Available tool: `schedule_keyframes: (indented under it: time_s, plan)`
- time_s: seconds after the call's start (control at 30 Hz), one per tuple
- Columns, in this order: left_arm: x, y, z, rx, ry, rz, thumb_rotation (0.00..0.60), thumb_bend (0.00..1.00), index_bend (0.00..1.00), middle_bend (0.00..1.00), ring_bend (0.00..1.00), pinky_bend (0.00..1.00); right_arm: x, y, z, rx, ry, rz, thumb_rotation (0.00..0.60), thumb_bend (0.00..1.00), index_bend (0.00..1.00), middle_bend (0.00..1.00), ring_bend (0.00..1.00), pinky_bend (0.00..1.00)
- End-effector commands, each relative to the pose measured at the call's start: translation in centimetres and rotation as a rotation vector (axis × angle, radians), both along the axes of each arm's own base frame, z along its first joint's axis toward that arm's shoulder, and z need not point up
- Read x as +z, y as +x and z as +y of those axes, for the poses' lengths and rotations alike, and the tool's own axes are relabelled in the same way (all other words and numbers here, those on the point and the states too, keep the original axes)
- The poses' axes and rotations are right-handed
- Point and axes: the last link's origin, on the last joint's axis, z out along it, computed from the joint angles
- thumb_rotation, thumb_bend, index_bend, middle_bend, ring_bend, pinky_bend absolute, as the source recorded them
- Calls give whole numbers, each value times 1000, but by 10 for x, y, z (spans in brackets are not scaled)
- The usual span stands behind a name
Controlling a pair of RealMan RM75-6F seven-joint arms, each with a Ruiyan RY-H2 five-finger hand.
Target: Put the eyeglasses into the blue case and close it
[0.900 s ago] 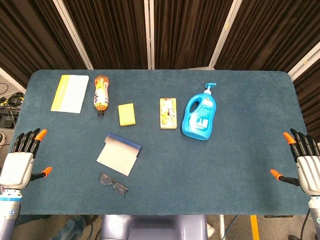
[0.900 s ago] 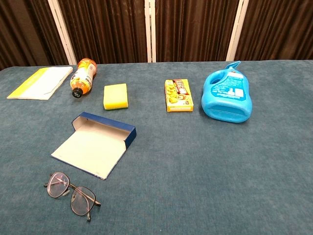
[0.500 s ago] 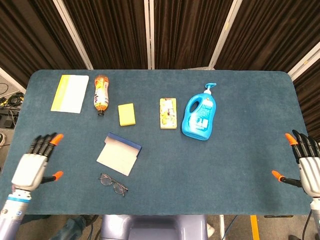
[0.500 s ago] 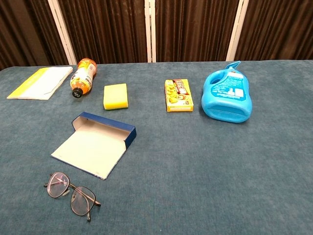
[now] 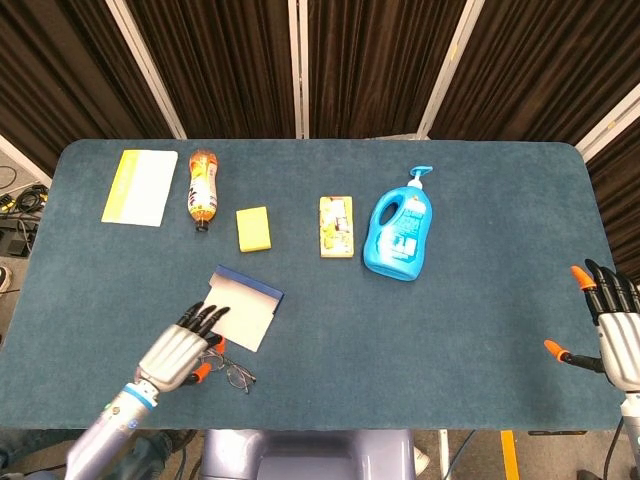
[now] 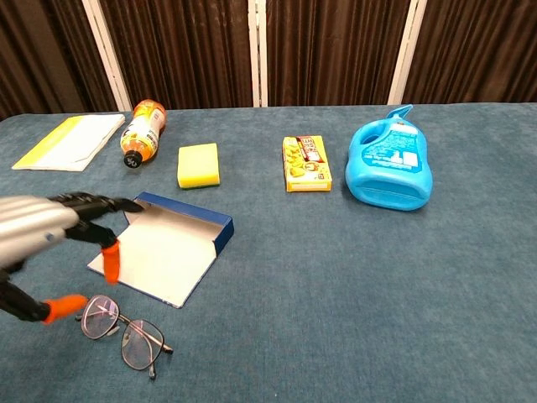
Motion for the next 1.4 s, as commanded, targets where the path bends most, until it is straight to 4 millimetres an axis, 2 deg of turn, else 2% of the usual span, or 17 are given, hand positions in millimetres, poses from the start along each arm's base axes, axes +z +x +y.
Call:
schedule_keyframes:
  time_s: [0.03, 0.27, 0.8, 1.4]
  plan:
    - [-21, 4, 0, -19, -25, 48, 600, 433, 450, 0, 0, 0, 2, -1, 0, -2, -2, -4, 600, 0, 0, 0, 0, 0]
    - [-34, -4, 2, -13, -12, 77, 600, 419, 453, 0, 0, 0, 3, -2, 0, -6, 1, -9, 600, 0, 0, 0, 0, 0]
    - [-44, -9, 5, 4, -38, 68, 600, 429, 470, 0, 0, 0, 1, -1, -1, -7, 6, -11, 600, 0, 0, 0, 0, 0]
    - [-49, -6, 8, -4, -29, 33, 600, 479, 597, 0, 0, 0, 1, -1, 0, -5, 13, -14, 600, 0, 0, 0, 0, 0]
